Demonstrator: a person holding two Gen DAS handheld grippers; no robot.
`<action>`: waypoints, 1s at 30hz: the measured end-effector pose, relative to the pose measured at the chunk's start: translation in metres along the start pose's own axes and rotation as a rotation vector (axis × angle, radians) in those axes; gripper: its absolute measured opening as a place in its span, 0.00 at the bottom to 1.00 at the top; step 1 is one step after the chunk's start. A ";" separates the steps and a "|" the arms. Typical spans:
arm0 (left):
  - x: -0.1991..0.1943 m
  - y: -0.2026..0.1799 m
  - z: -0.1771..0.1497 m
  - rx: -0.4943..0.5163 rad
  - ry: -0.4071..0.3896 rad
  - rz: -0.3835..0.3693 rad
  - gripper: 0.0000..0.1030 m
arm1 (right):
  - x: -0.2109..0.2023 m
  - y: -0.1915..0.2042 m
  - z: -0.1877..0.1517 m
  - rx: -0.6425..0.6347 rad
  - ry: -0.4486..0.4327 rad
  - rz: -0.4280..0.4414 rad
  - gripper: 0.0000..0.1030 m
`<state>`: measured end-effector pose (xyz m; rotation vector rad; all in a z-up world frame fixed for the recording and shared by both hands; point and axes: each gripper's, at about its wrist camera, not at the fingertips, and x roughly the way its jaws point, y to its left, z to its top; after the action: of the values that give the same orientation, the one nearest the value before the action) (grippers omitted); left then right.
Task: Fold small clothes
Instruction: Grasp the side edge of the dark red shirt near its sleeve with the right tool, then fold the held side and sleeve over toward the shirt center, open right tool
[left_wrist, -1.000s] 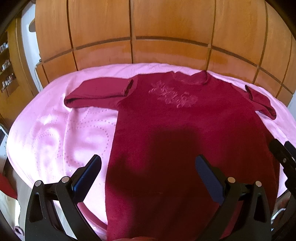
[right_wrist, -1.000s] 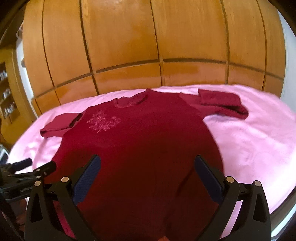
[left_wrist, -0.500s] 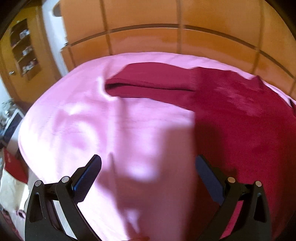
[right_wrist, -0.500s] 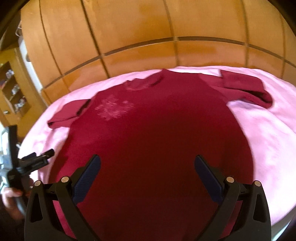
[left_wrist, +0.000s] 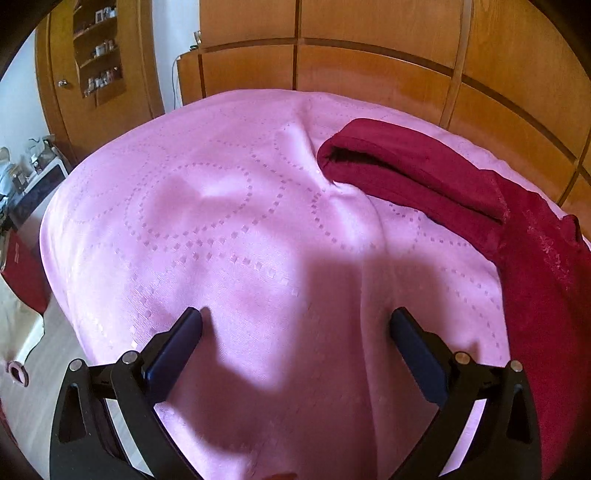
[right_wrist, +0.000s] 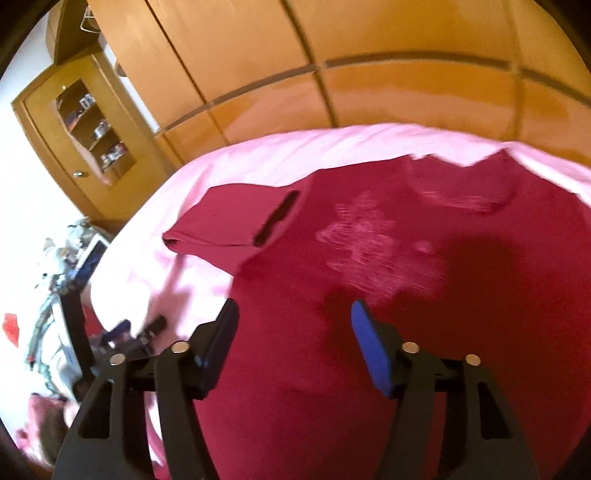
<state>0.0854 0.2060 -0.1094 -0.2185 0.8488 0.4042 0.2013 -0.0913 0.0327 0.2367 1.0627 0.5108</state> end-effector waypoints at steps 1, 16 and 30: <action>-0.001 0.000 -0.003 -0.002 -0.018 0.007 0.98 | 0.012 0.003 0.008 0.010 0.013 0.021 0.60; -0.009 0.000 -0.017 0.011 -0.120 0.038 0.98 | 0.135 0.011 0.057 0.261 0.124 0.158 0.26; -0.028 -0.009 -0.002 0.022 -0.104 -0.059 0.98 | 0.066 0.012 0.066 0.161 -0.043 0.152 0.08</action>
<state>0.0714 0.1900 -0.0895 -0.2000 0.7424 0.3478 0.2813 -0.0438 0.0190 0.4712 1.0492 0.5547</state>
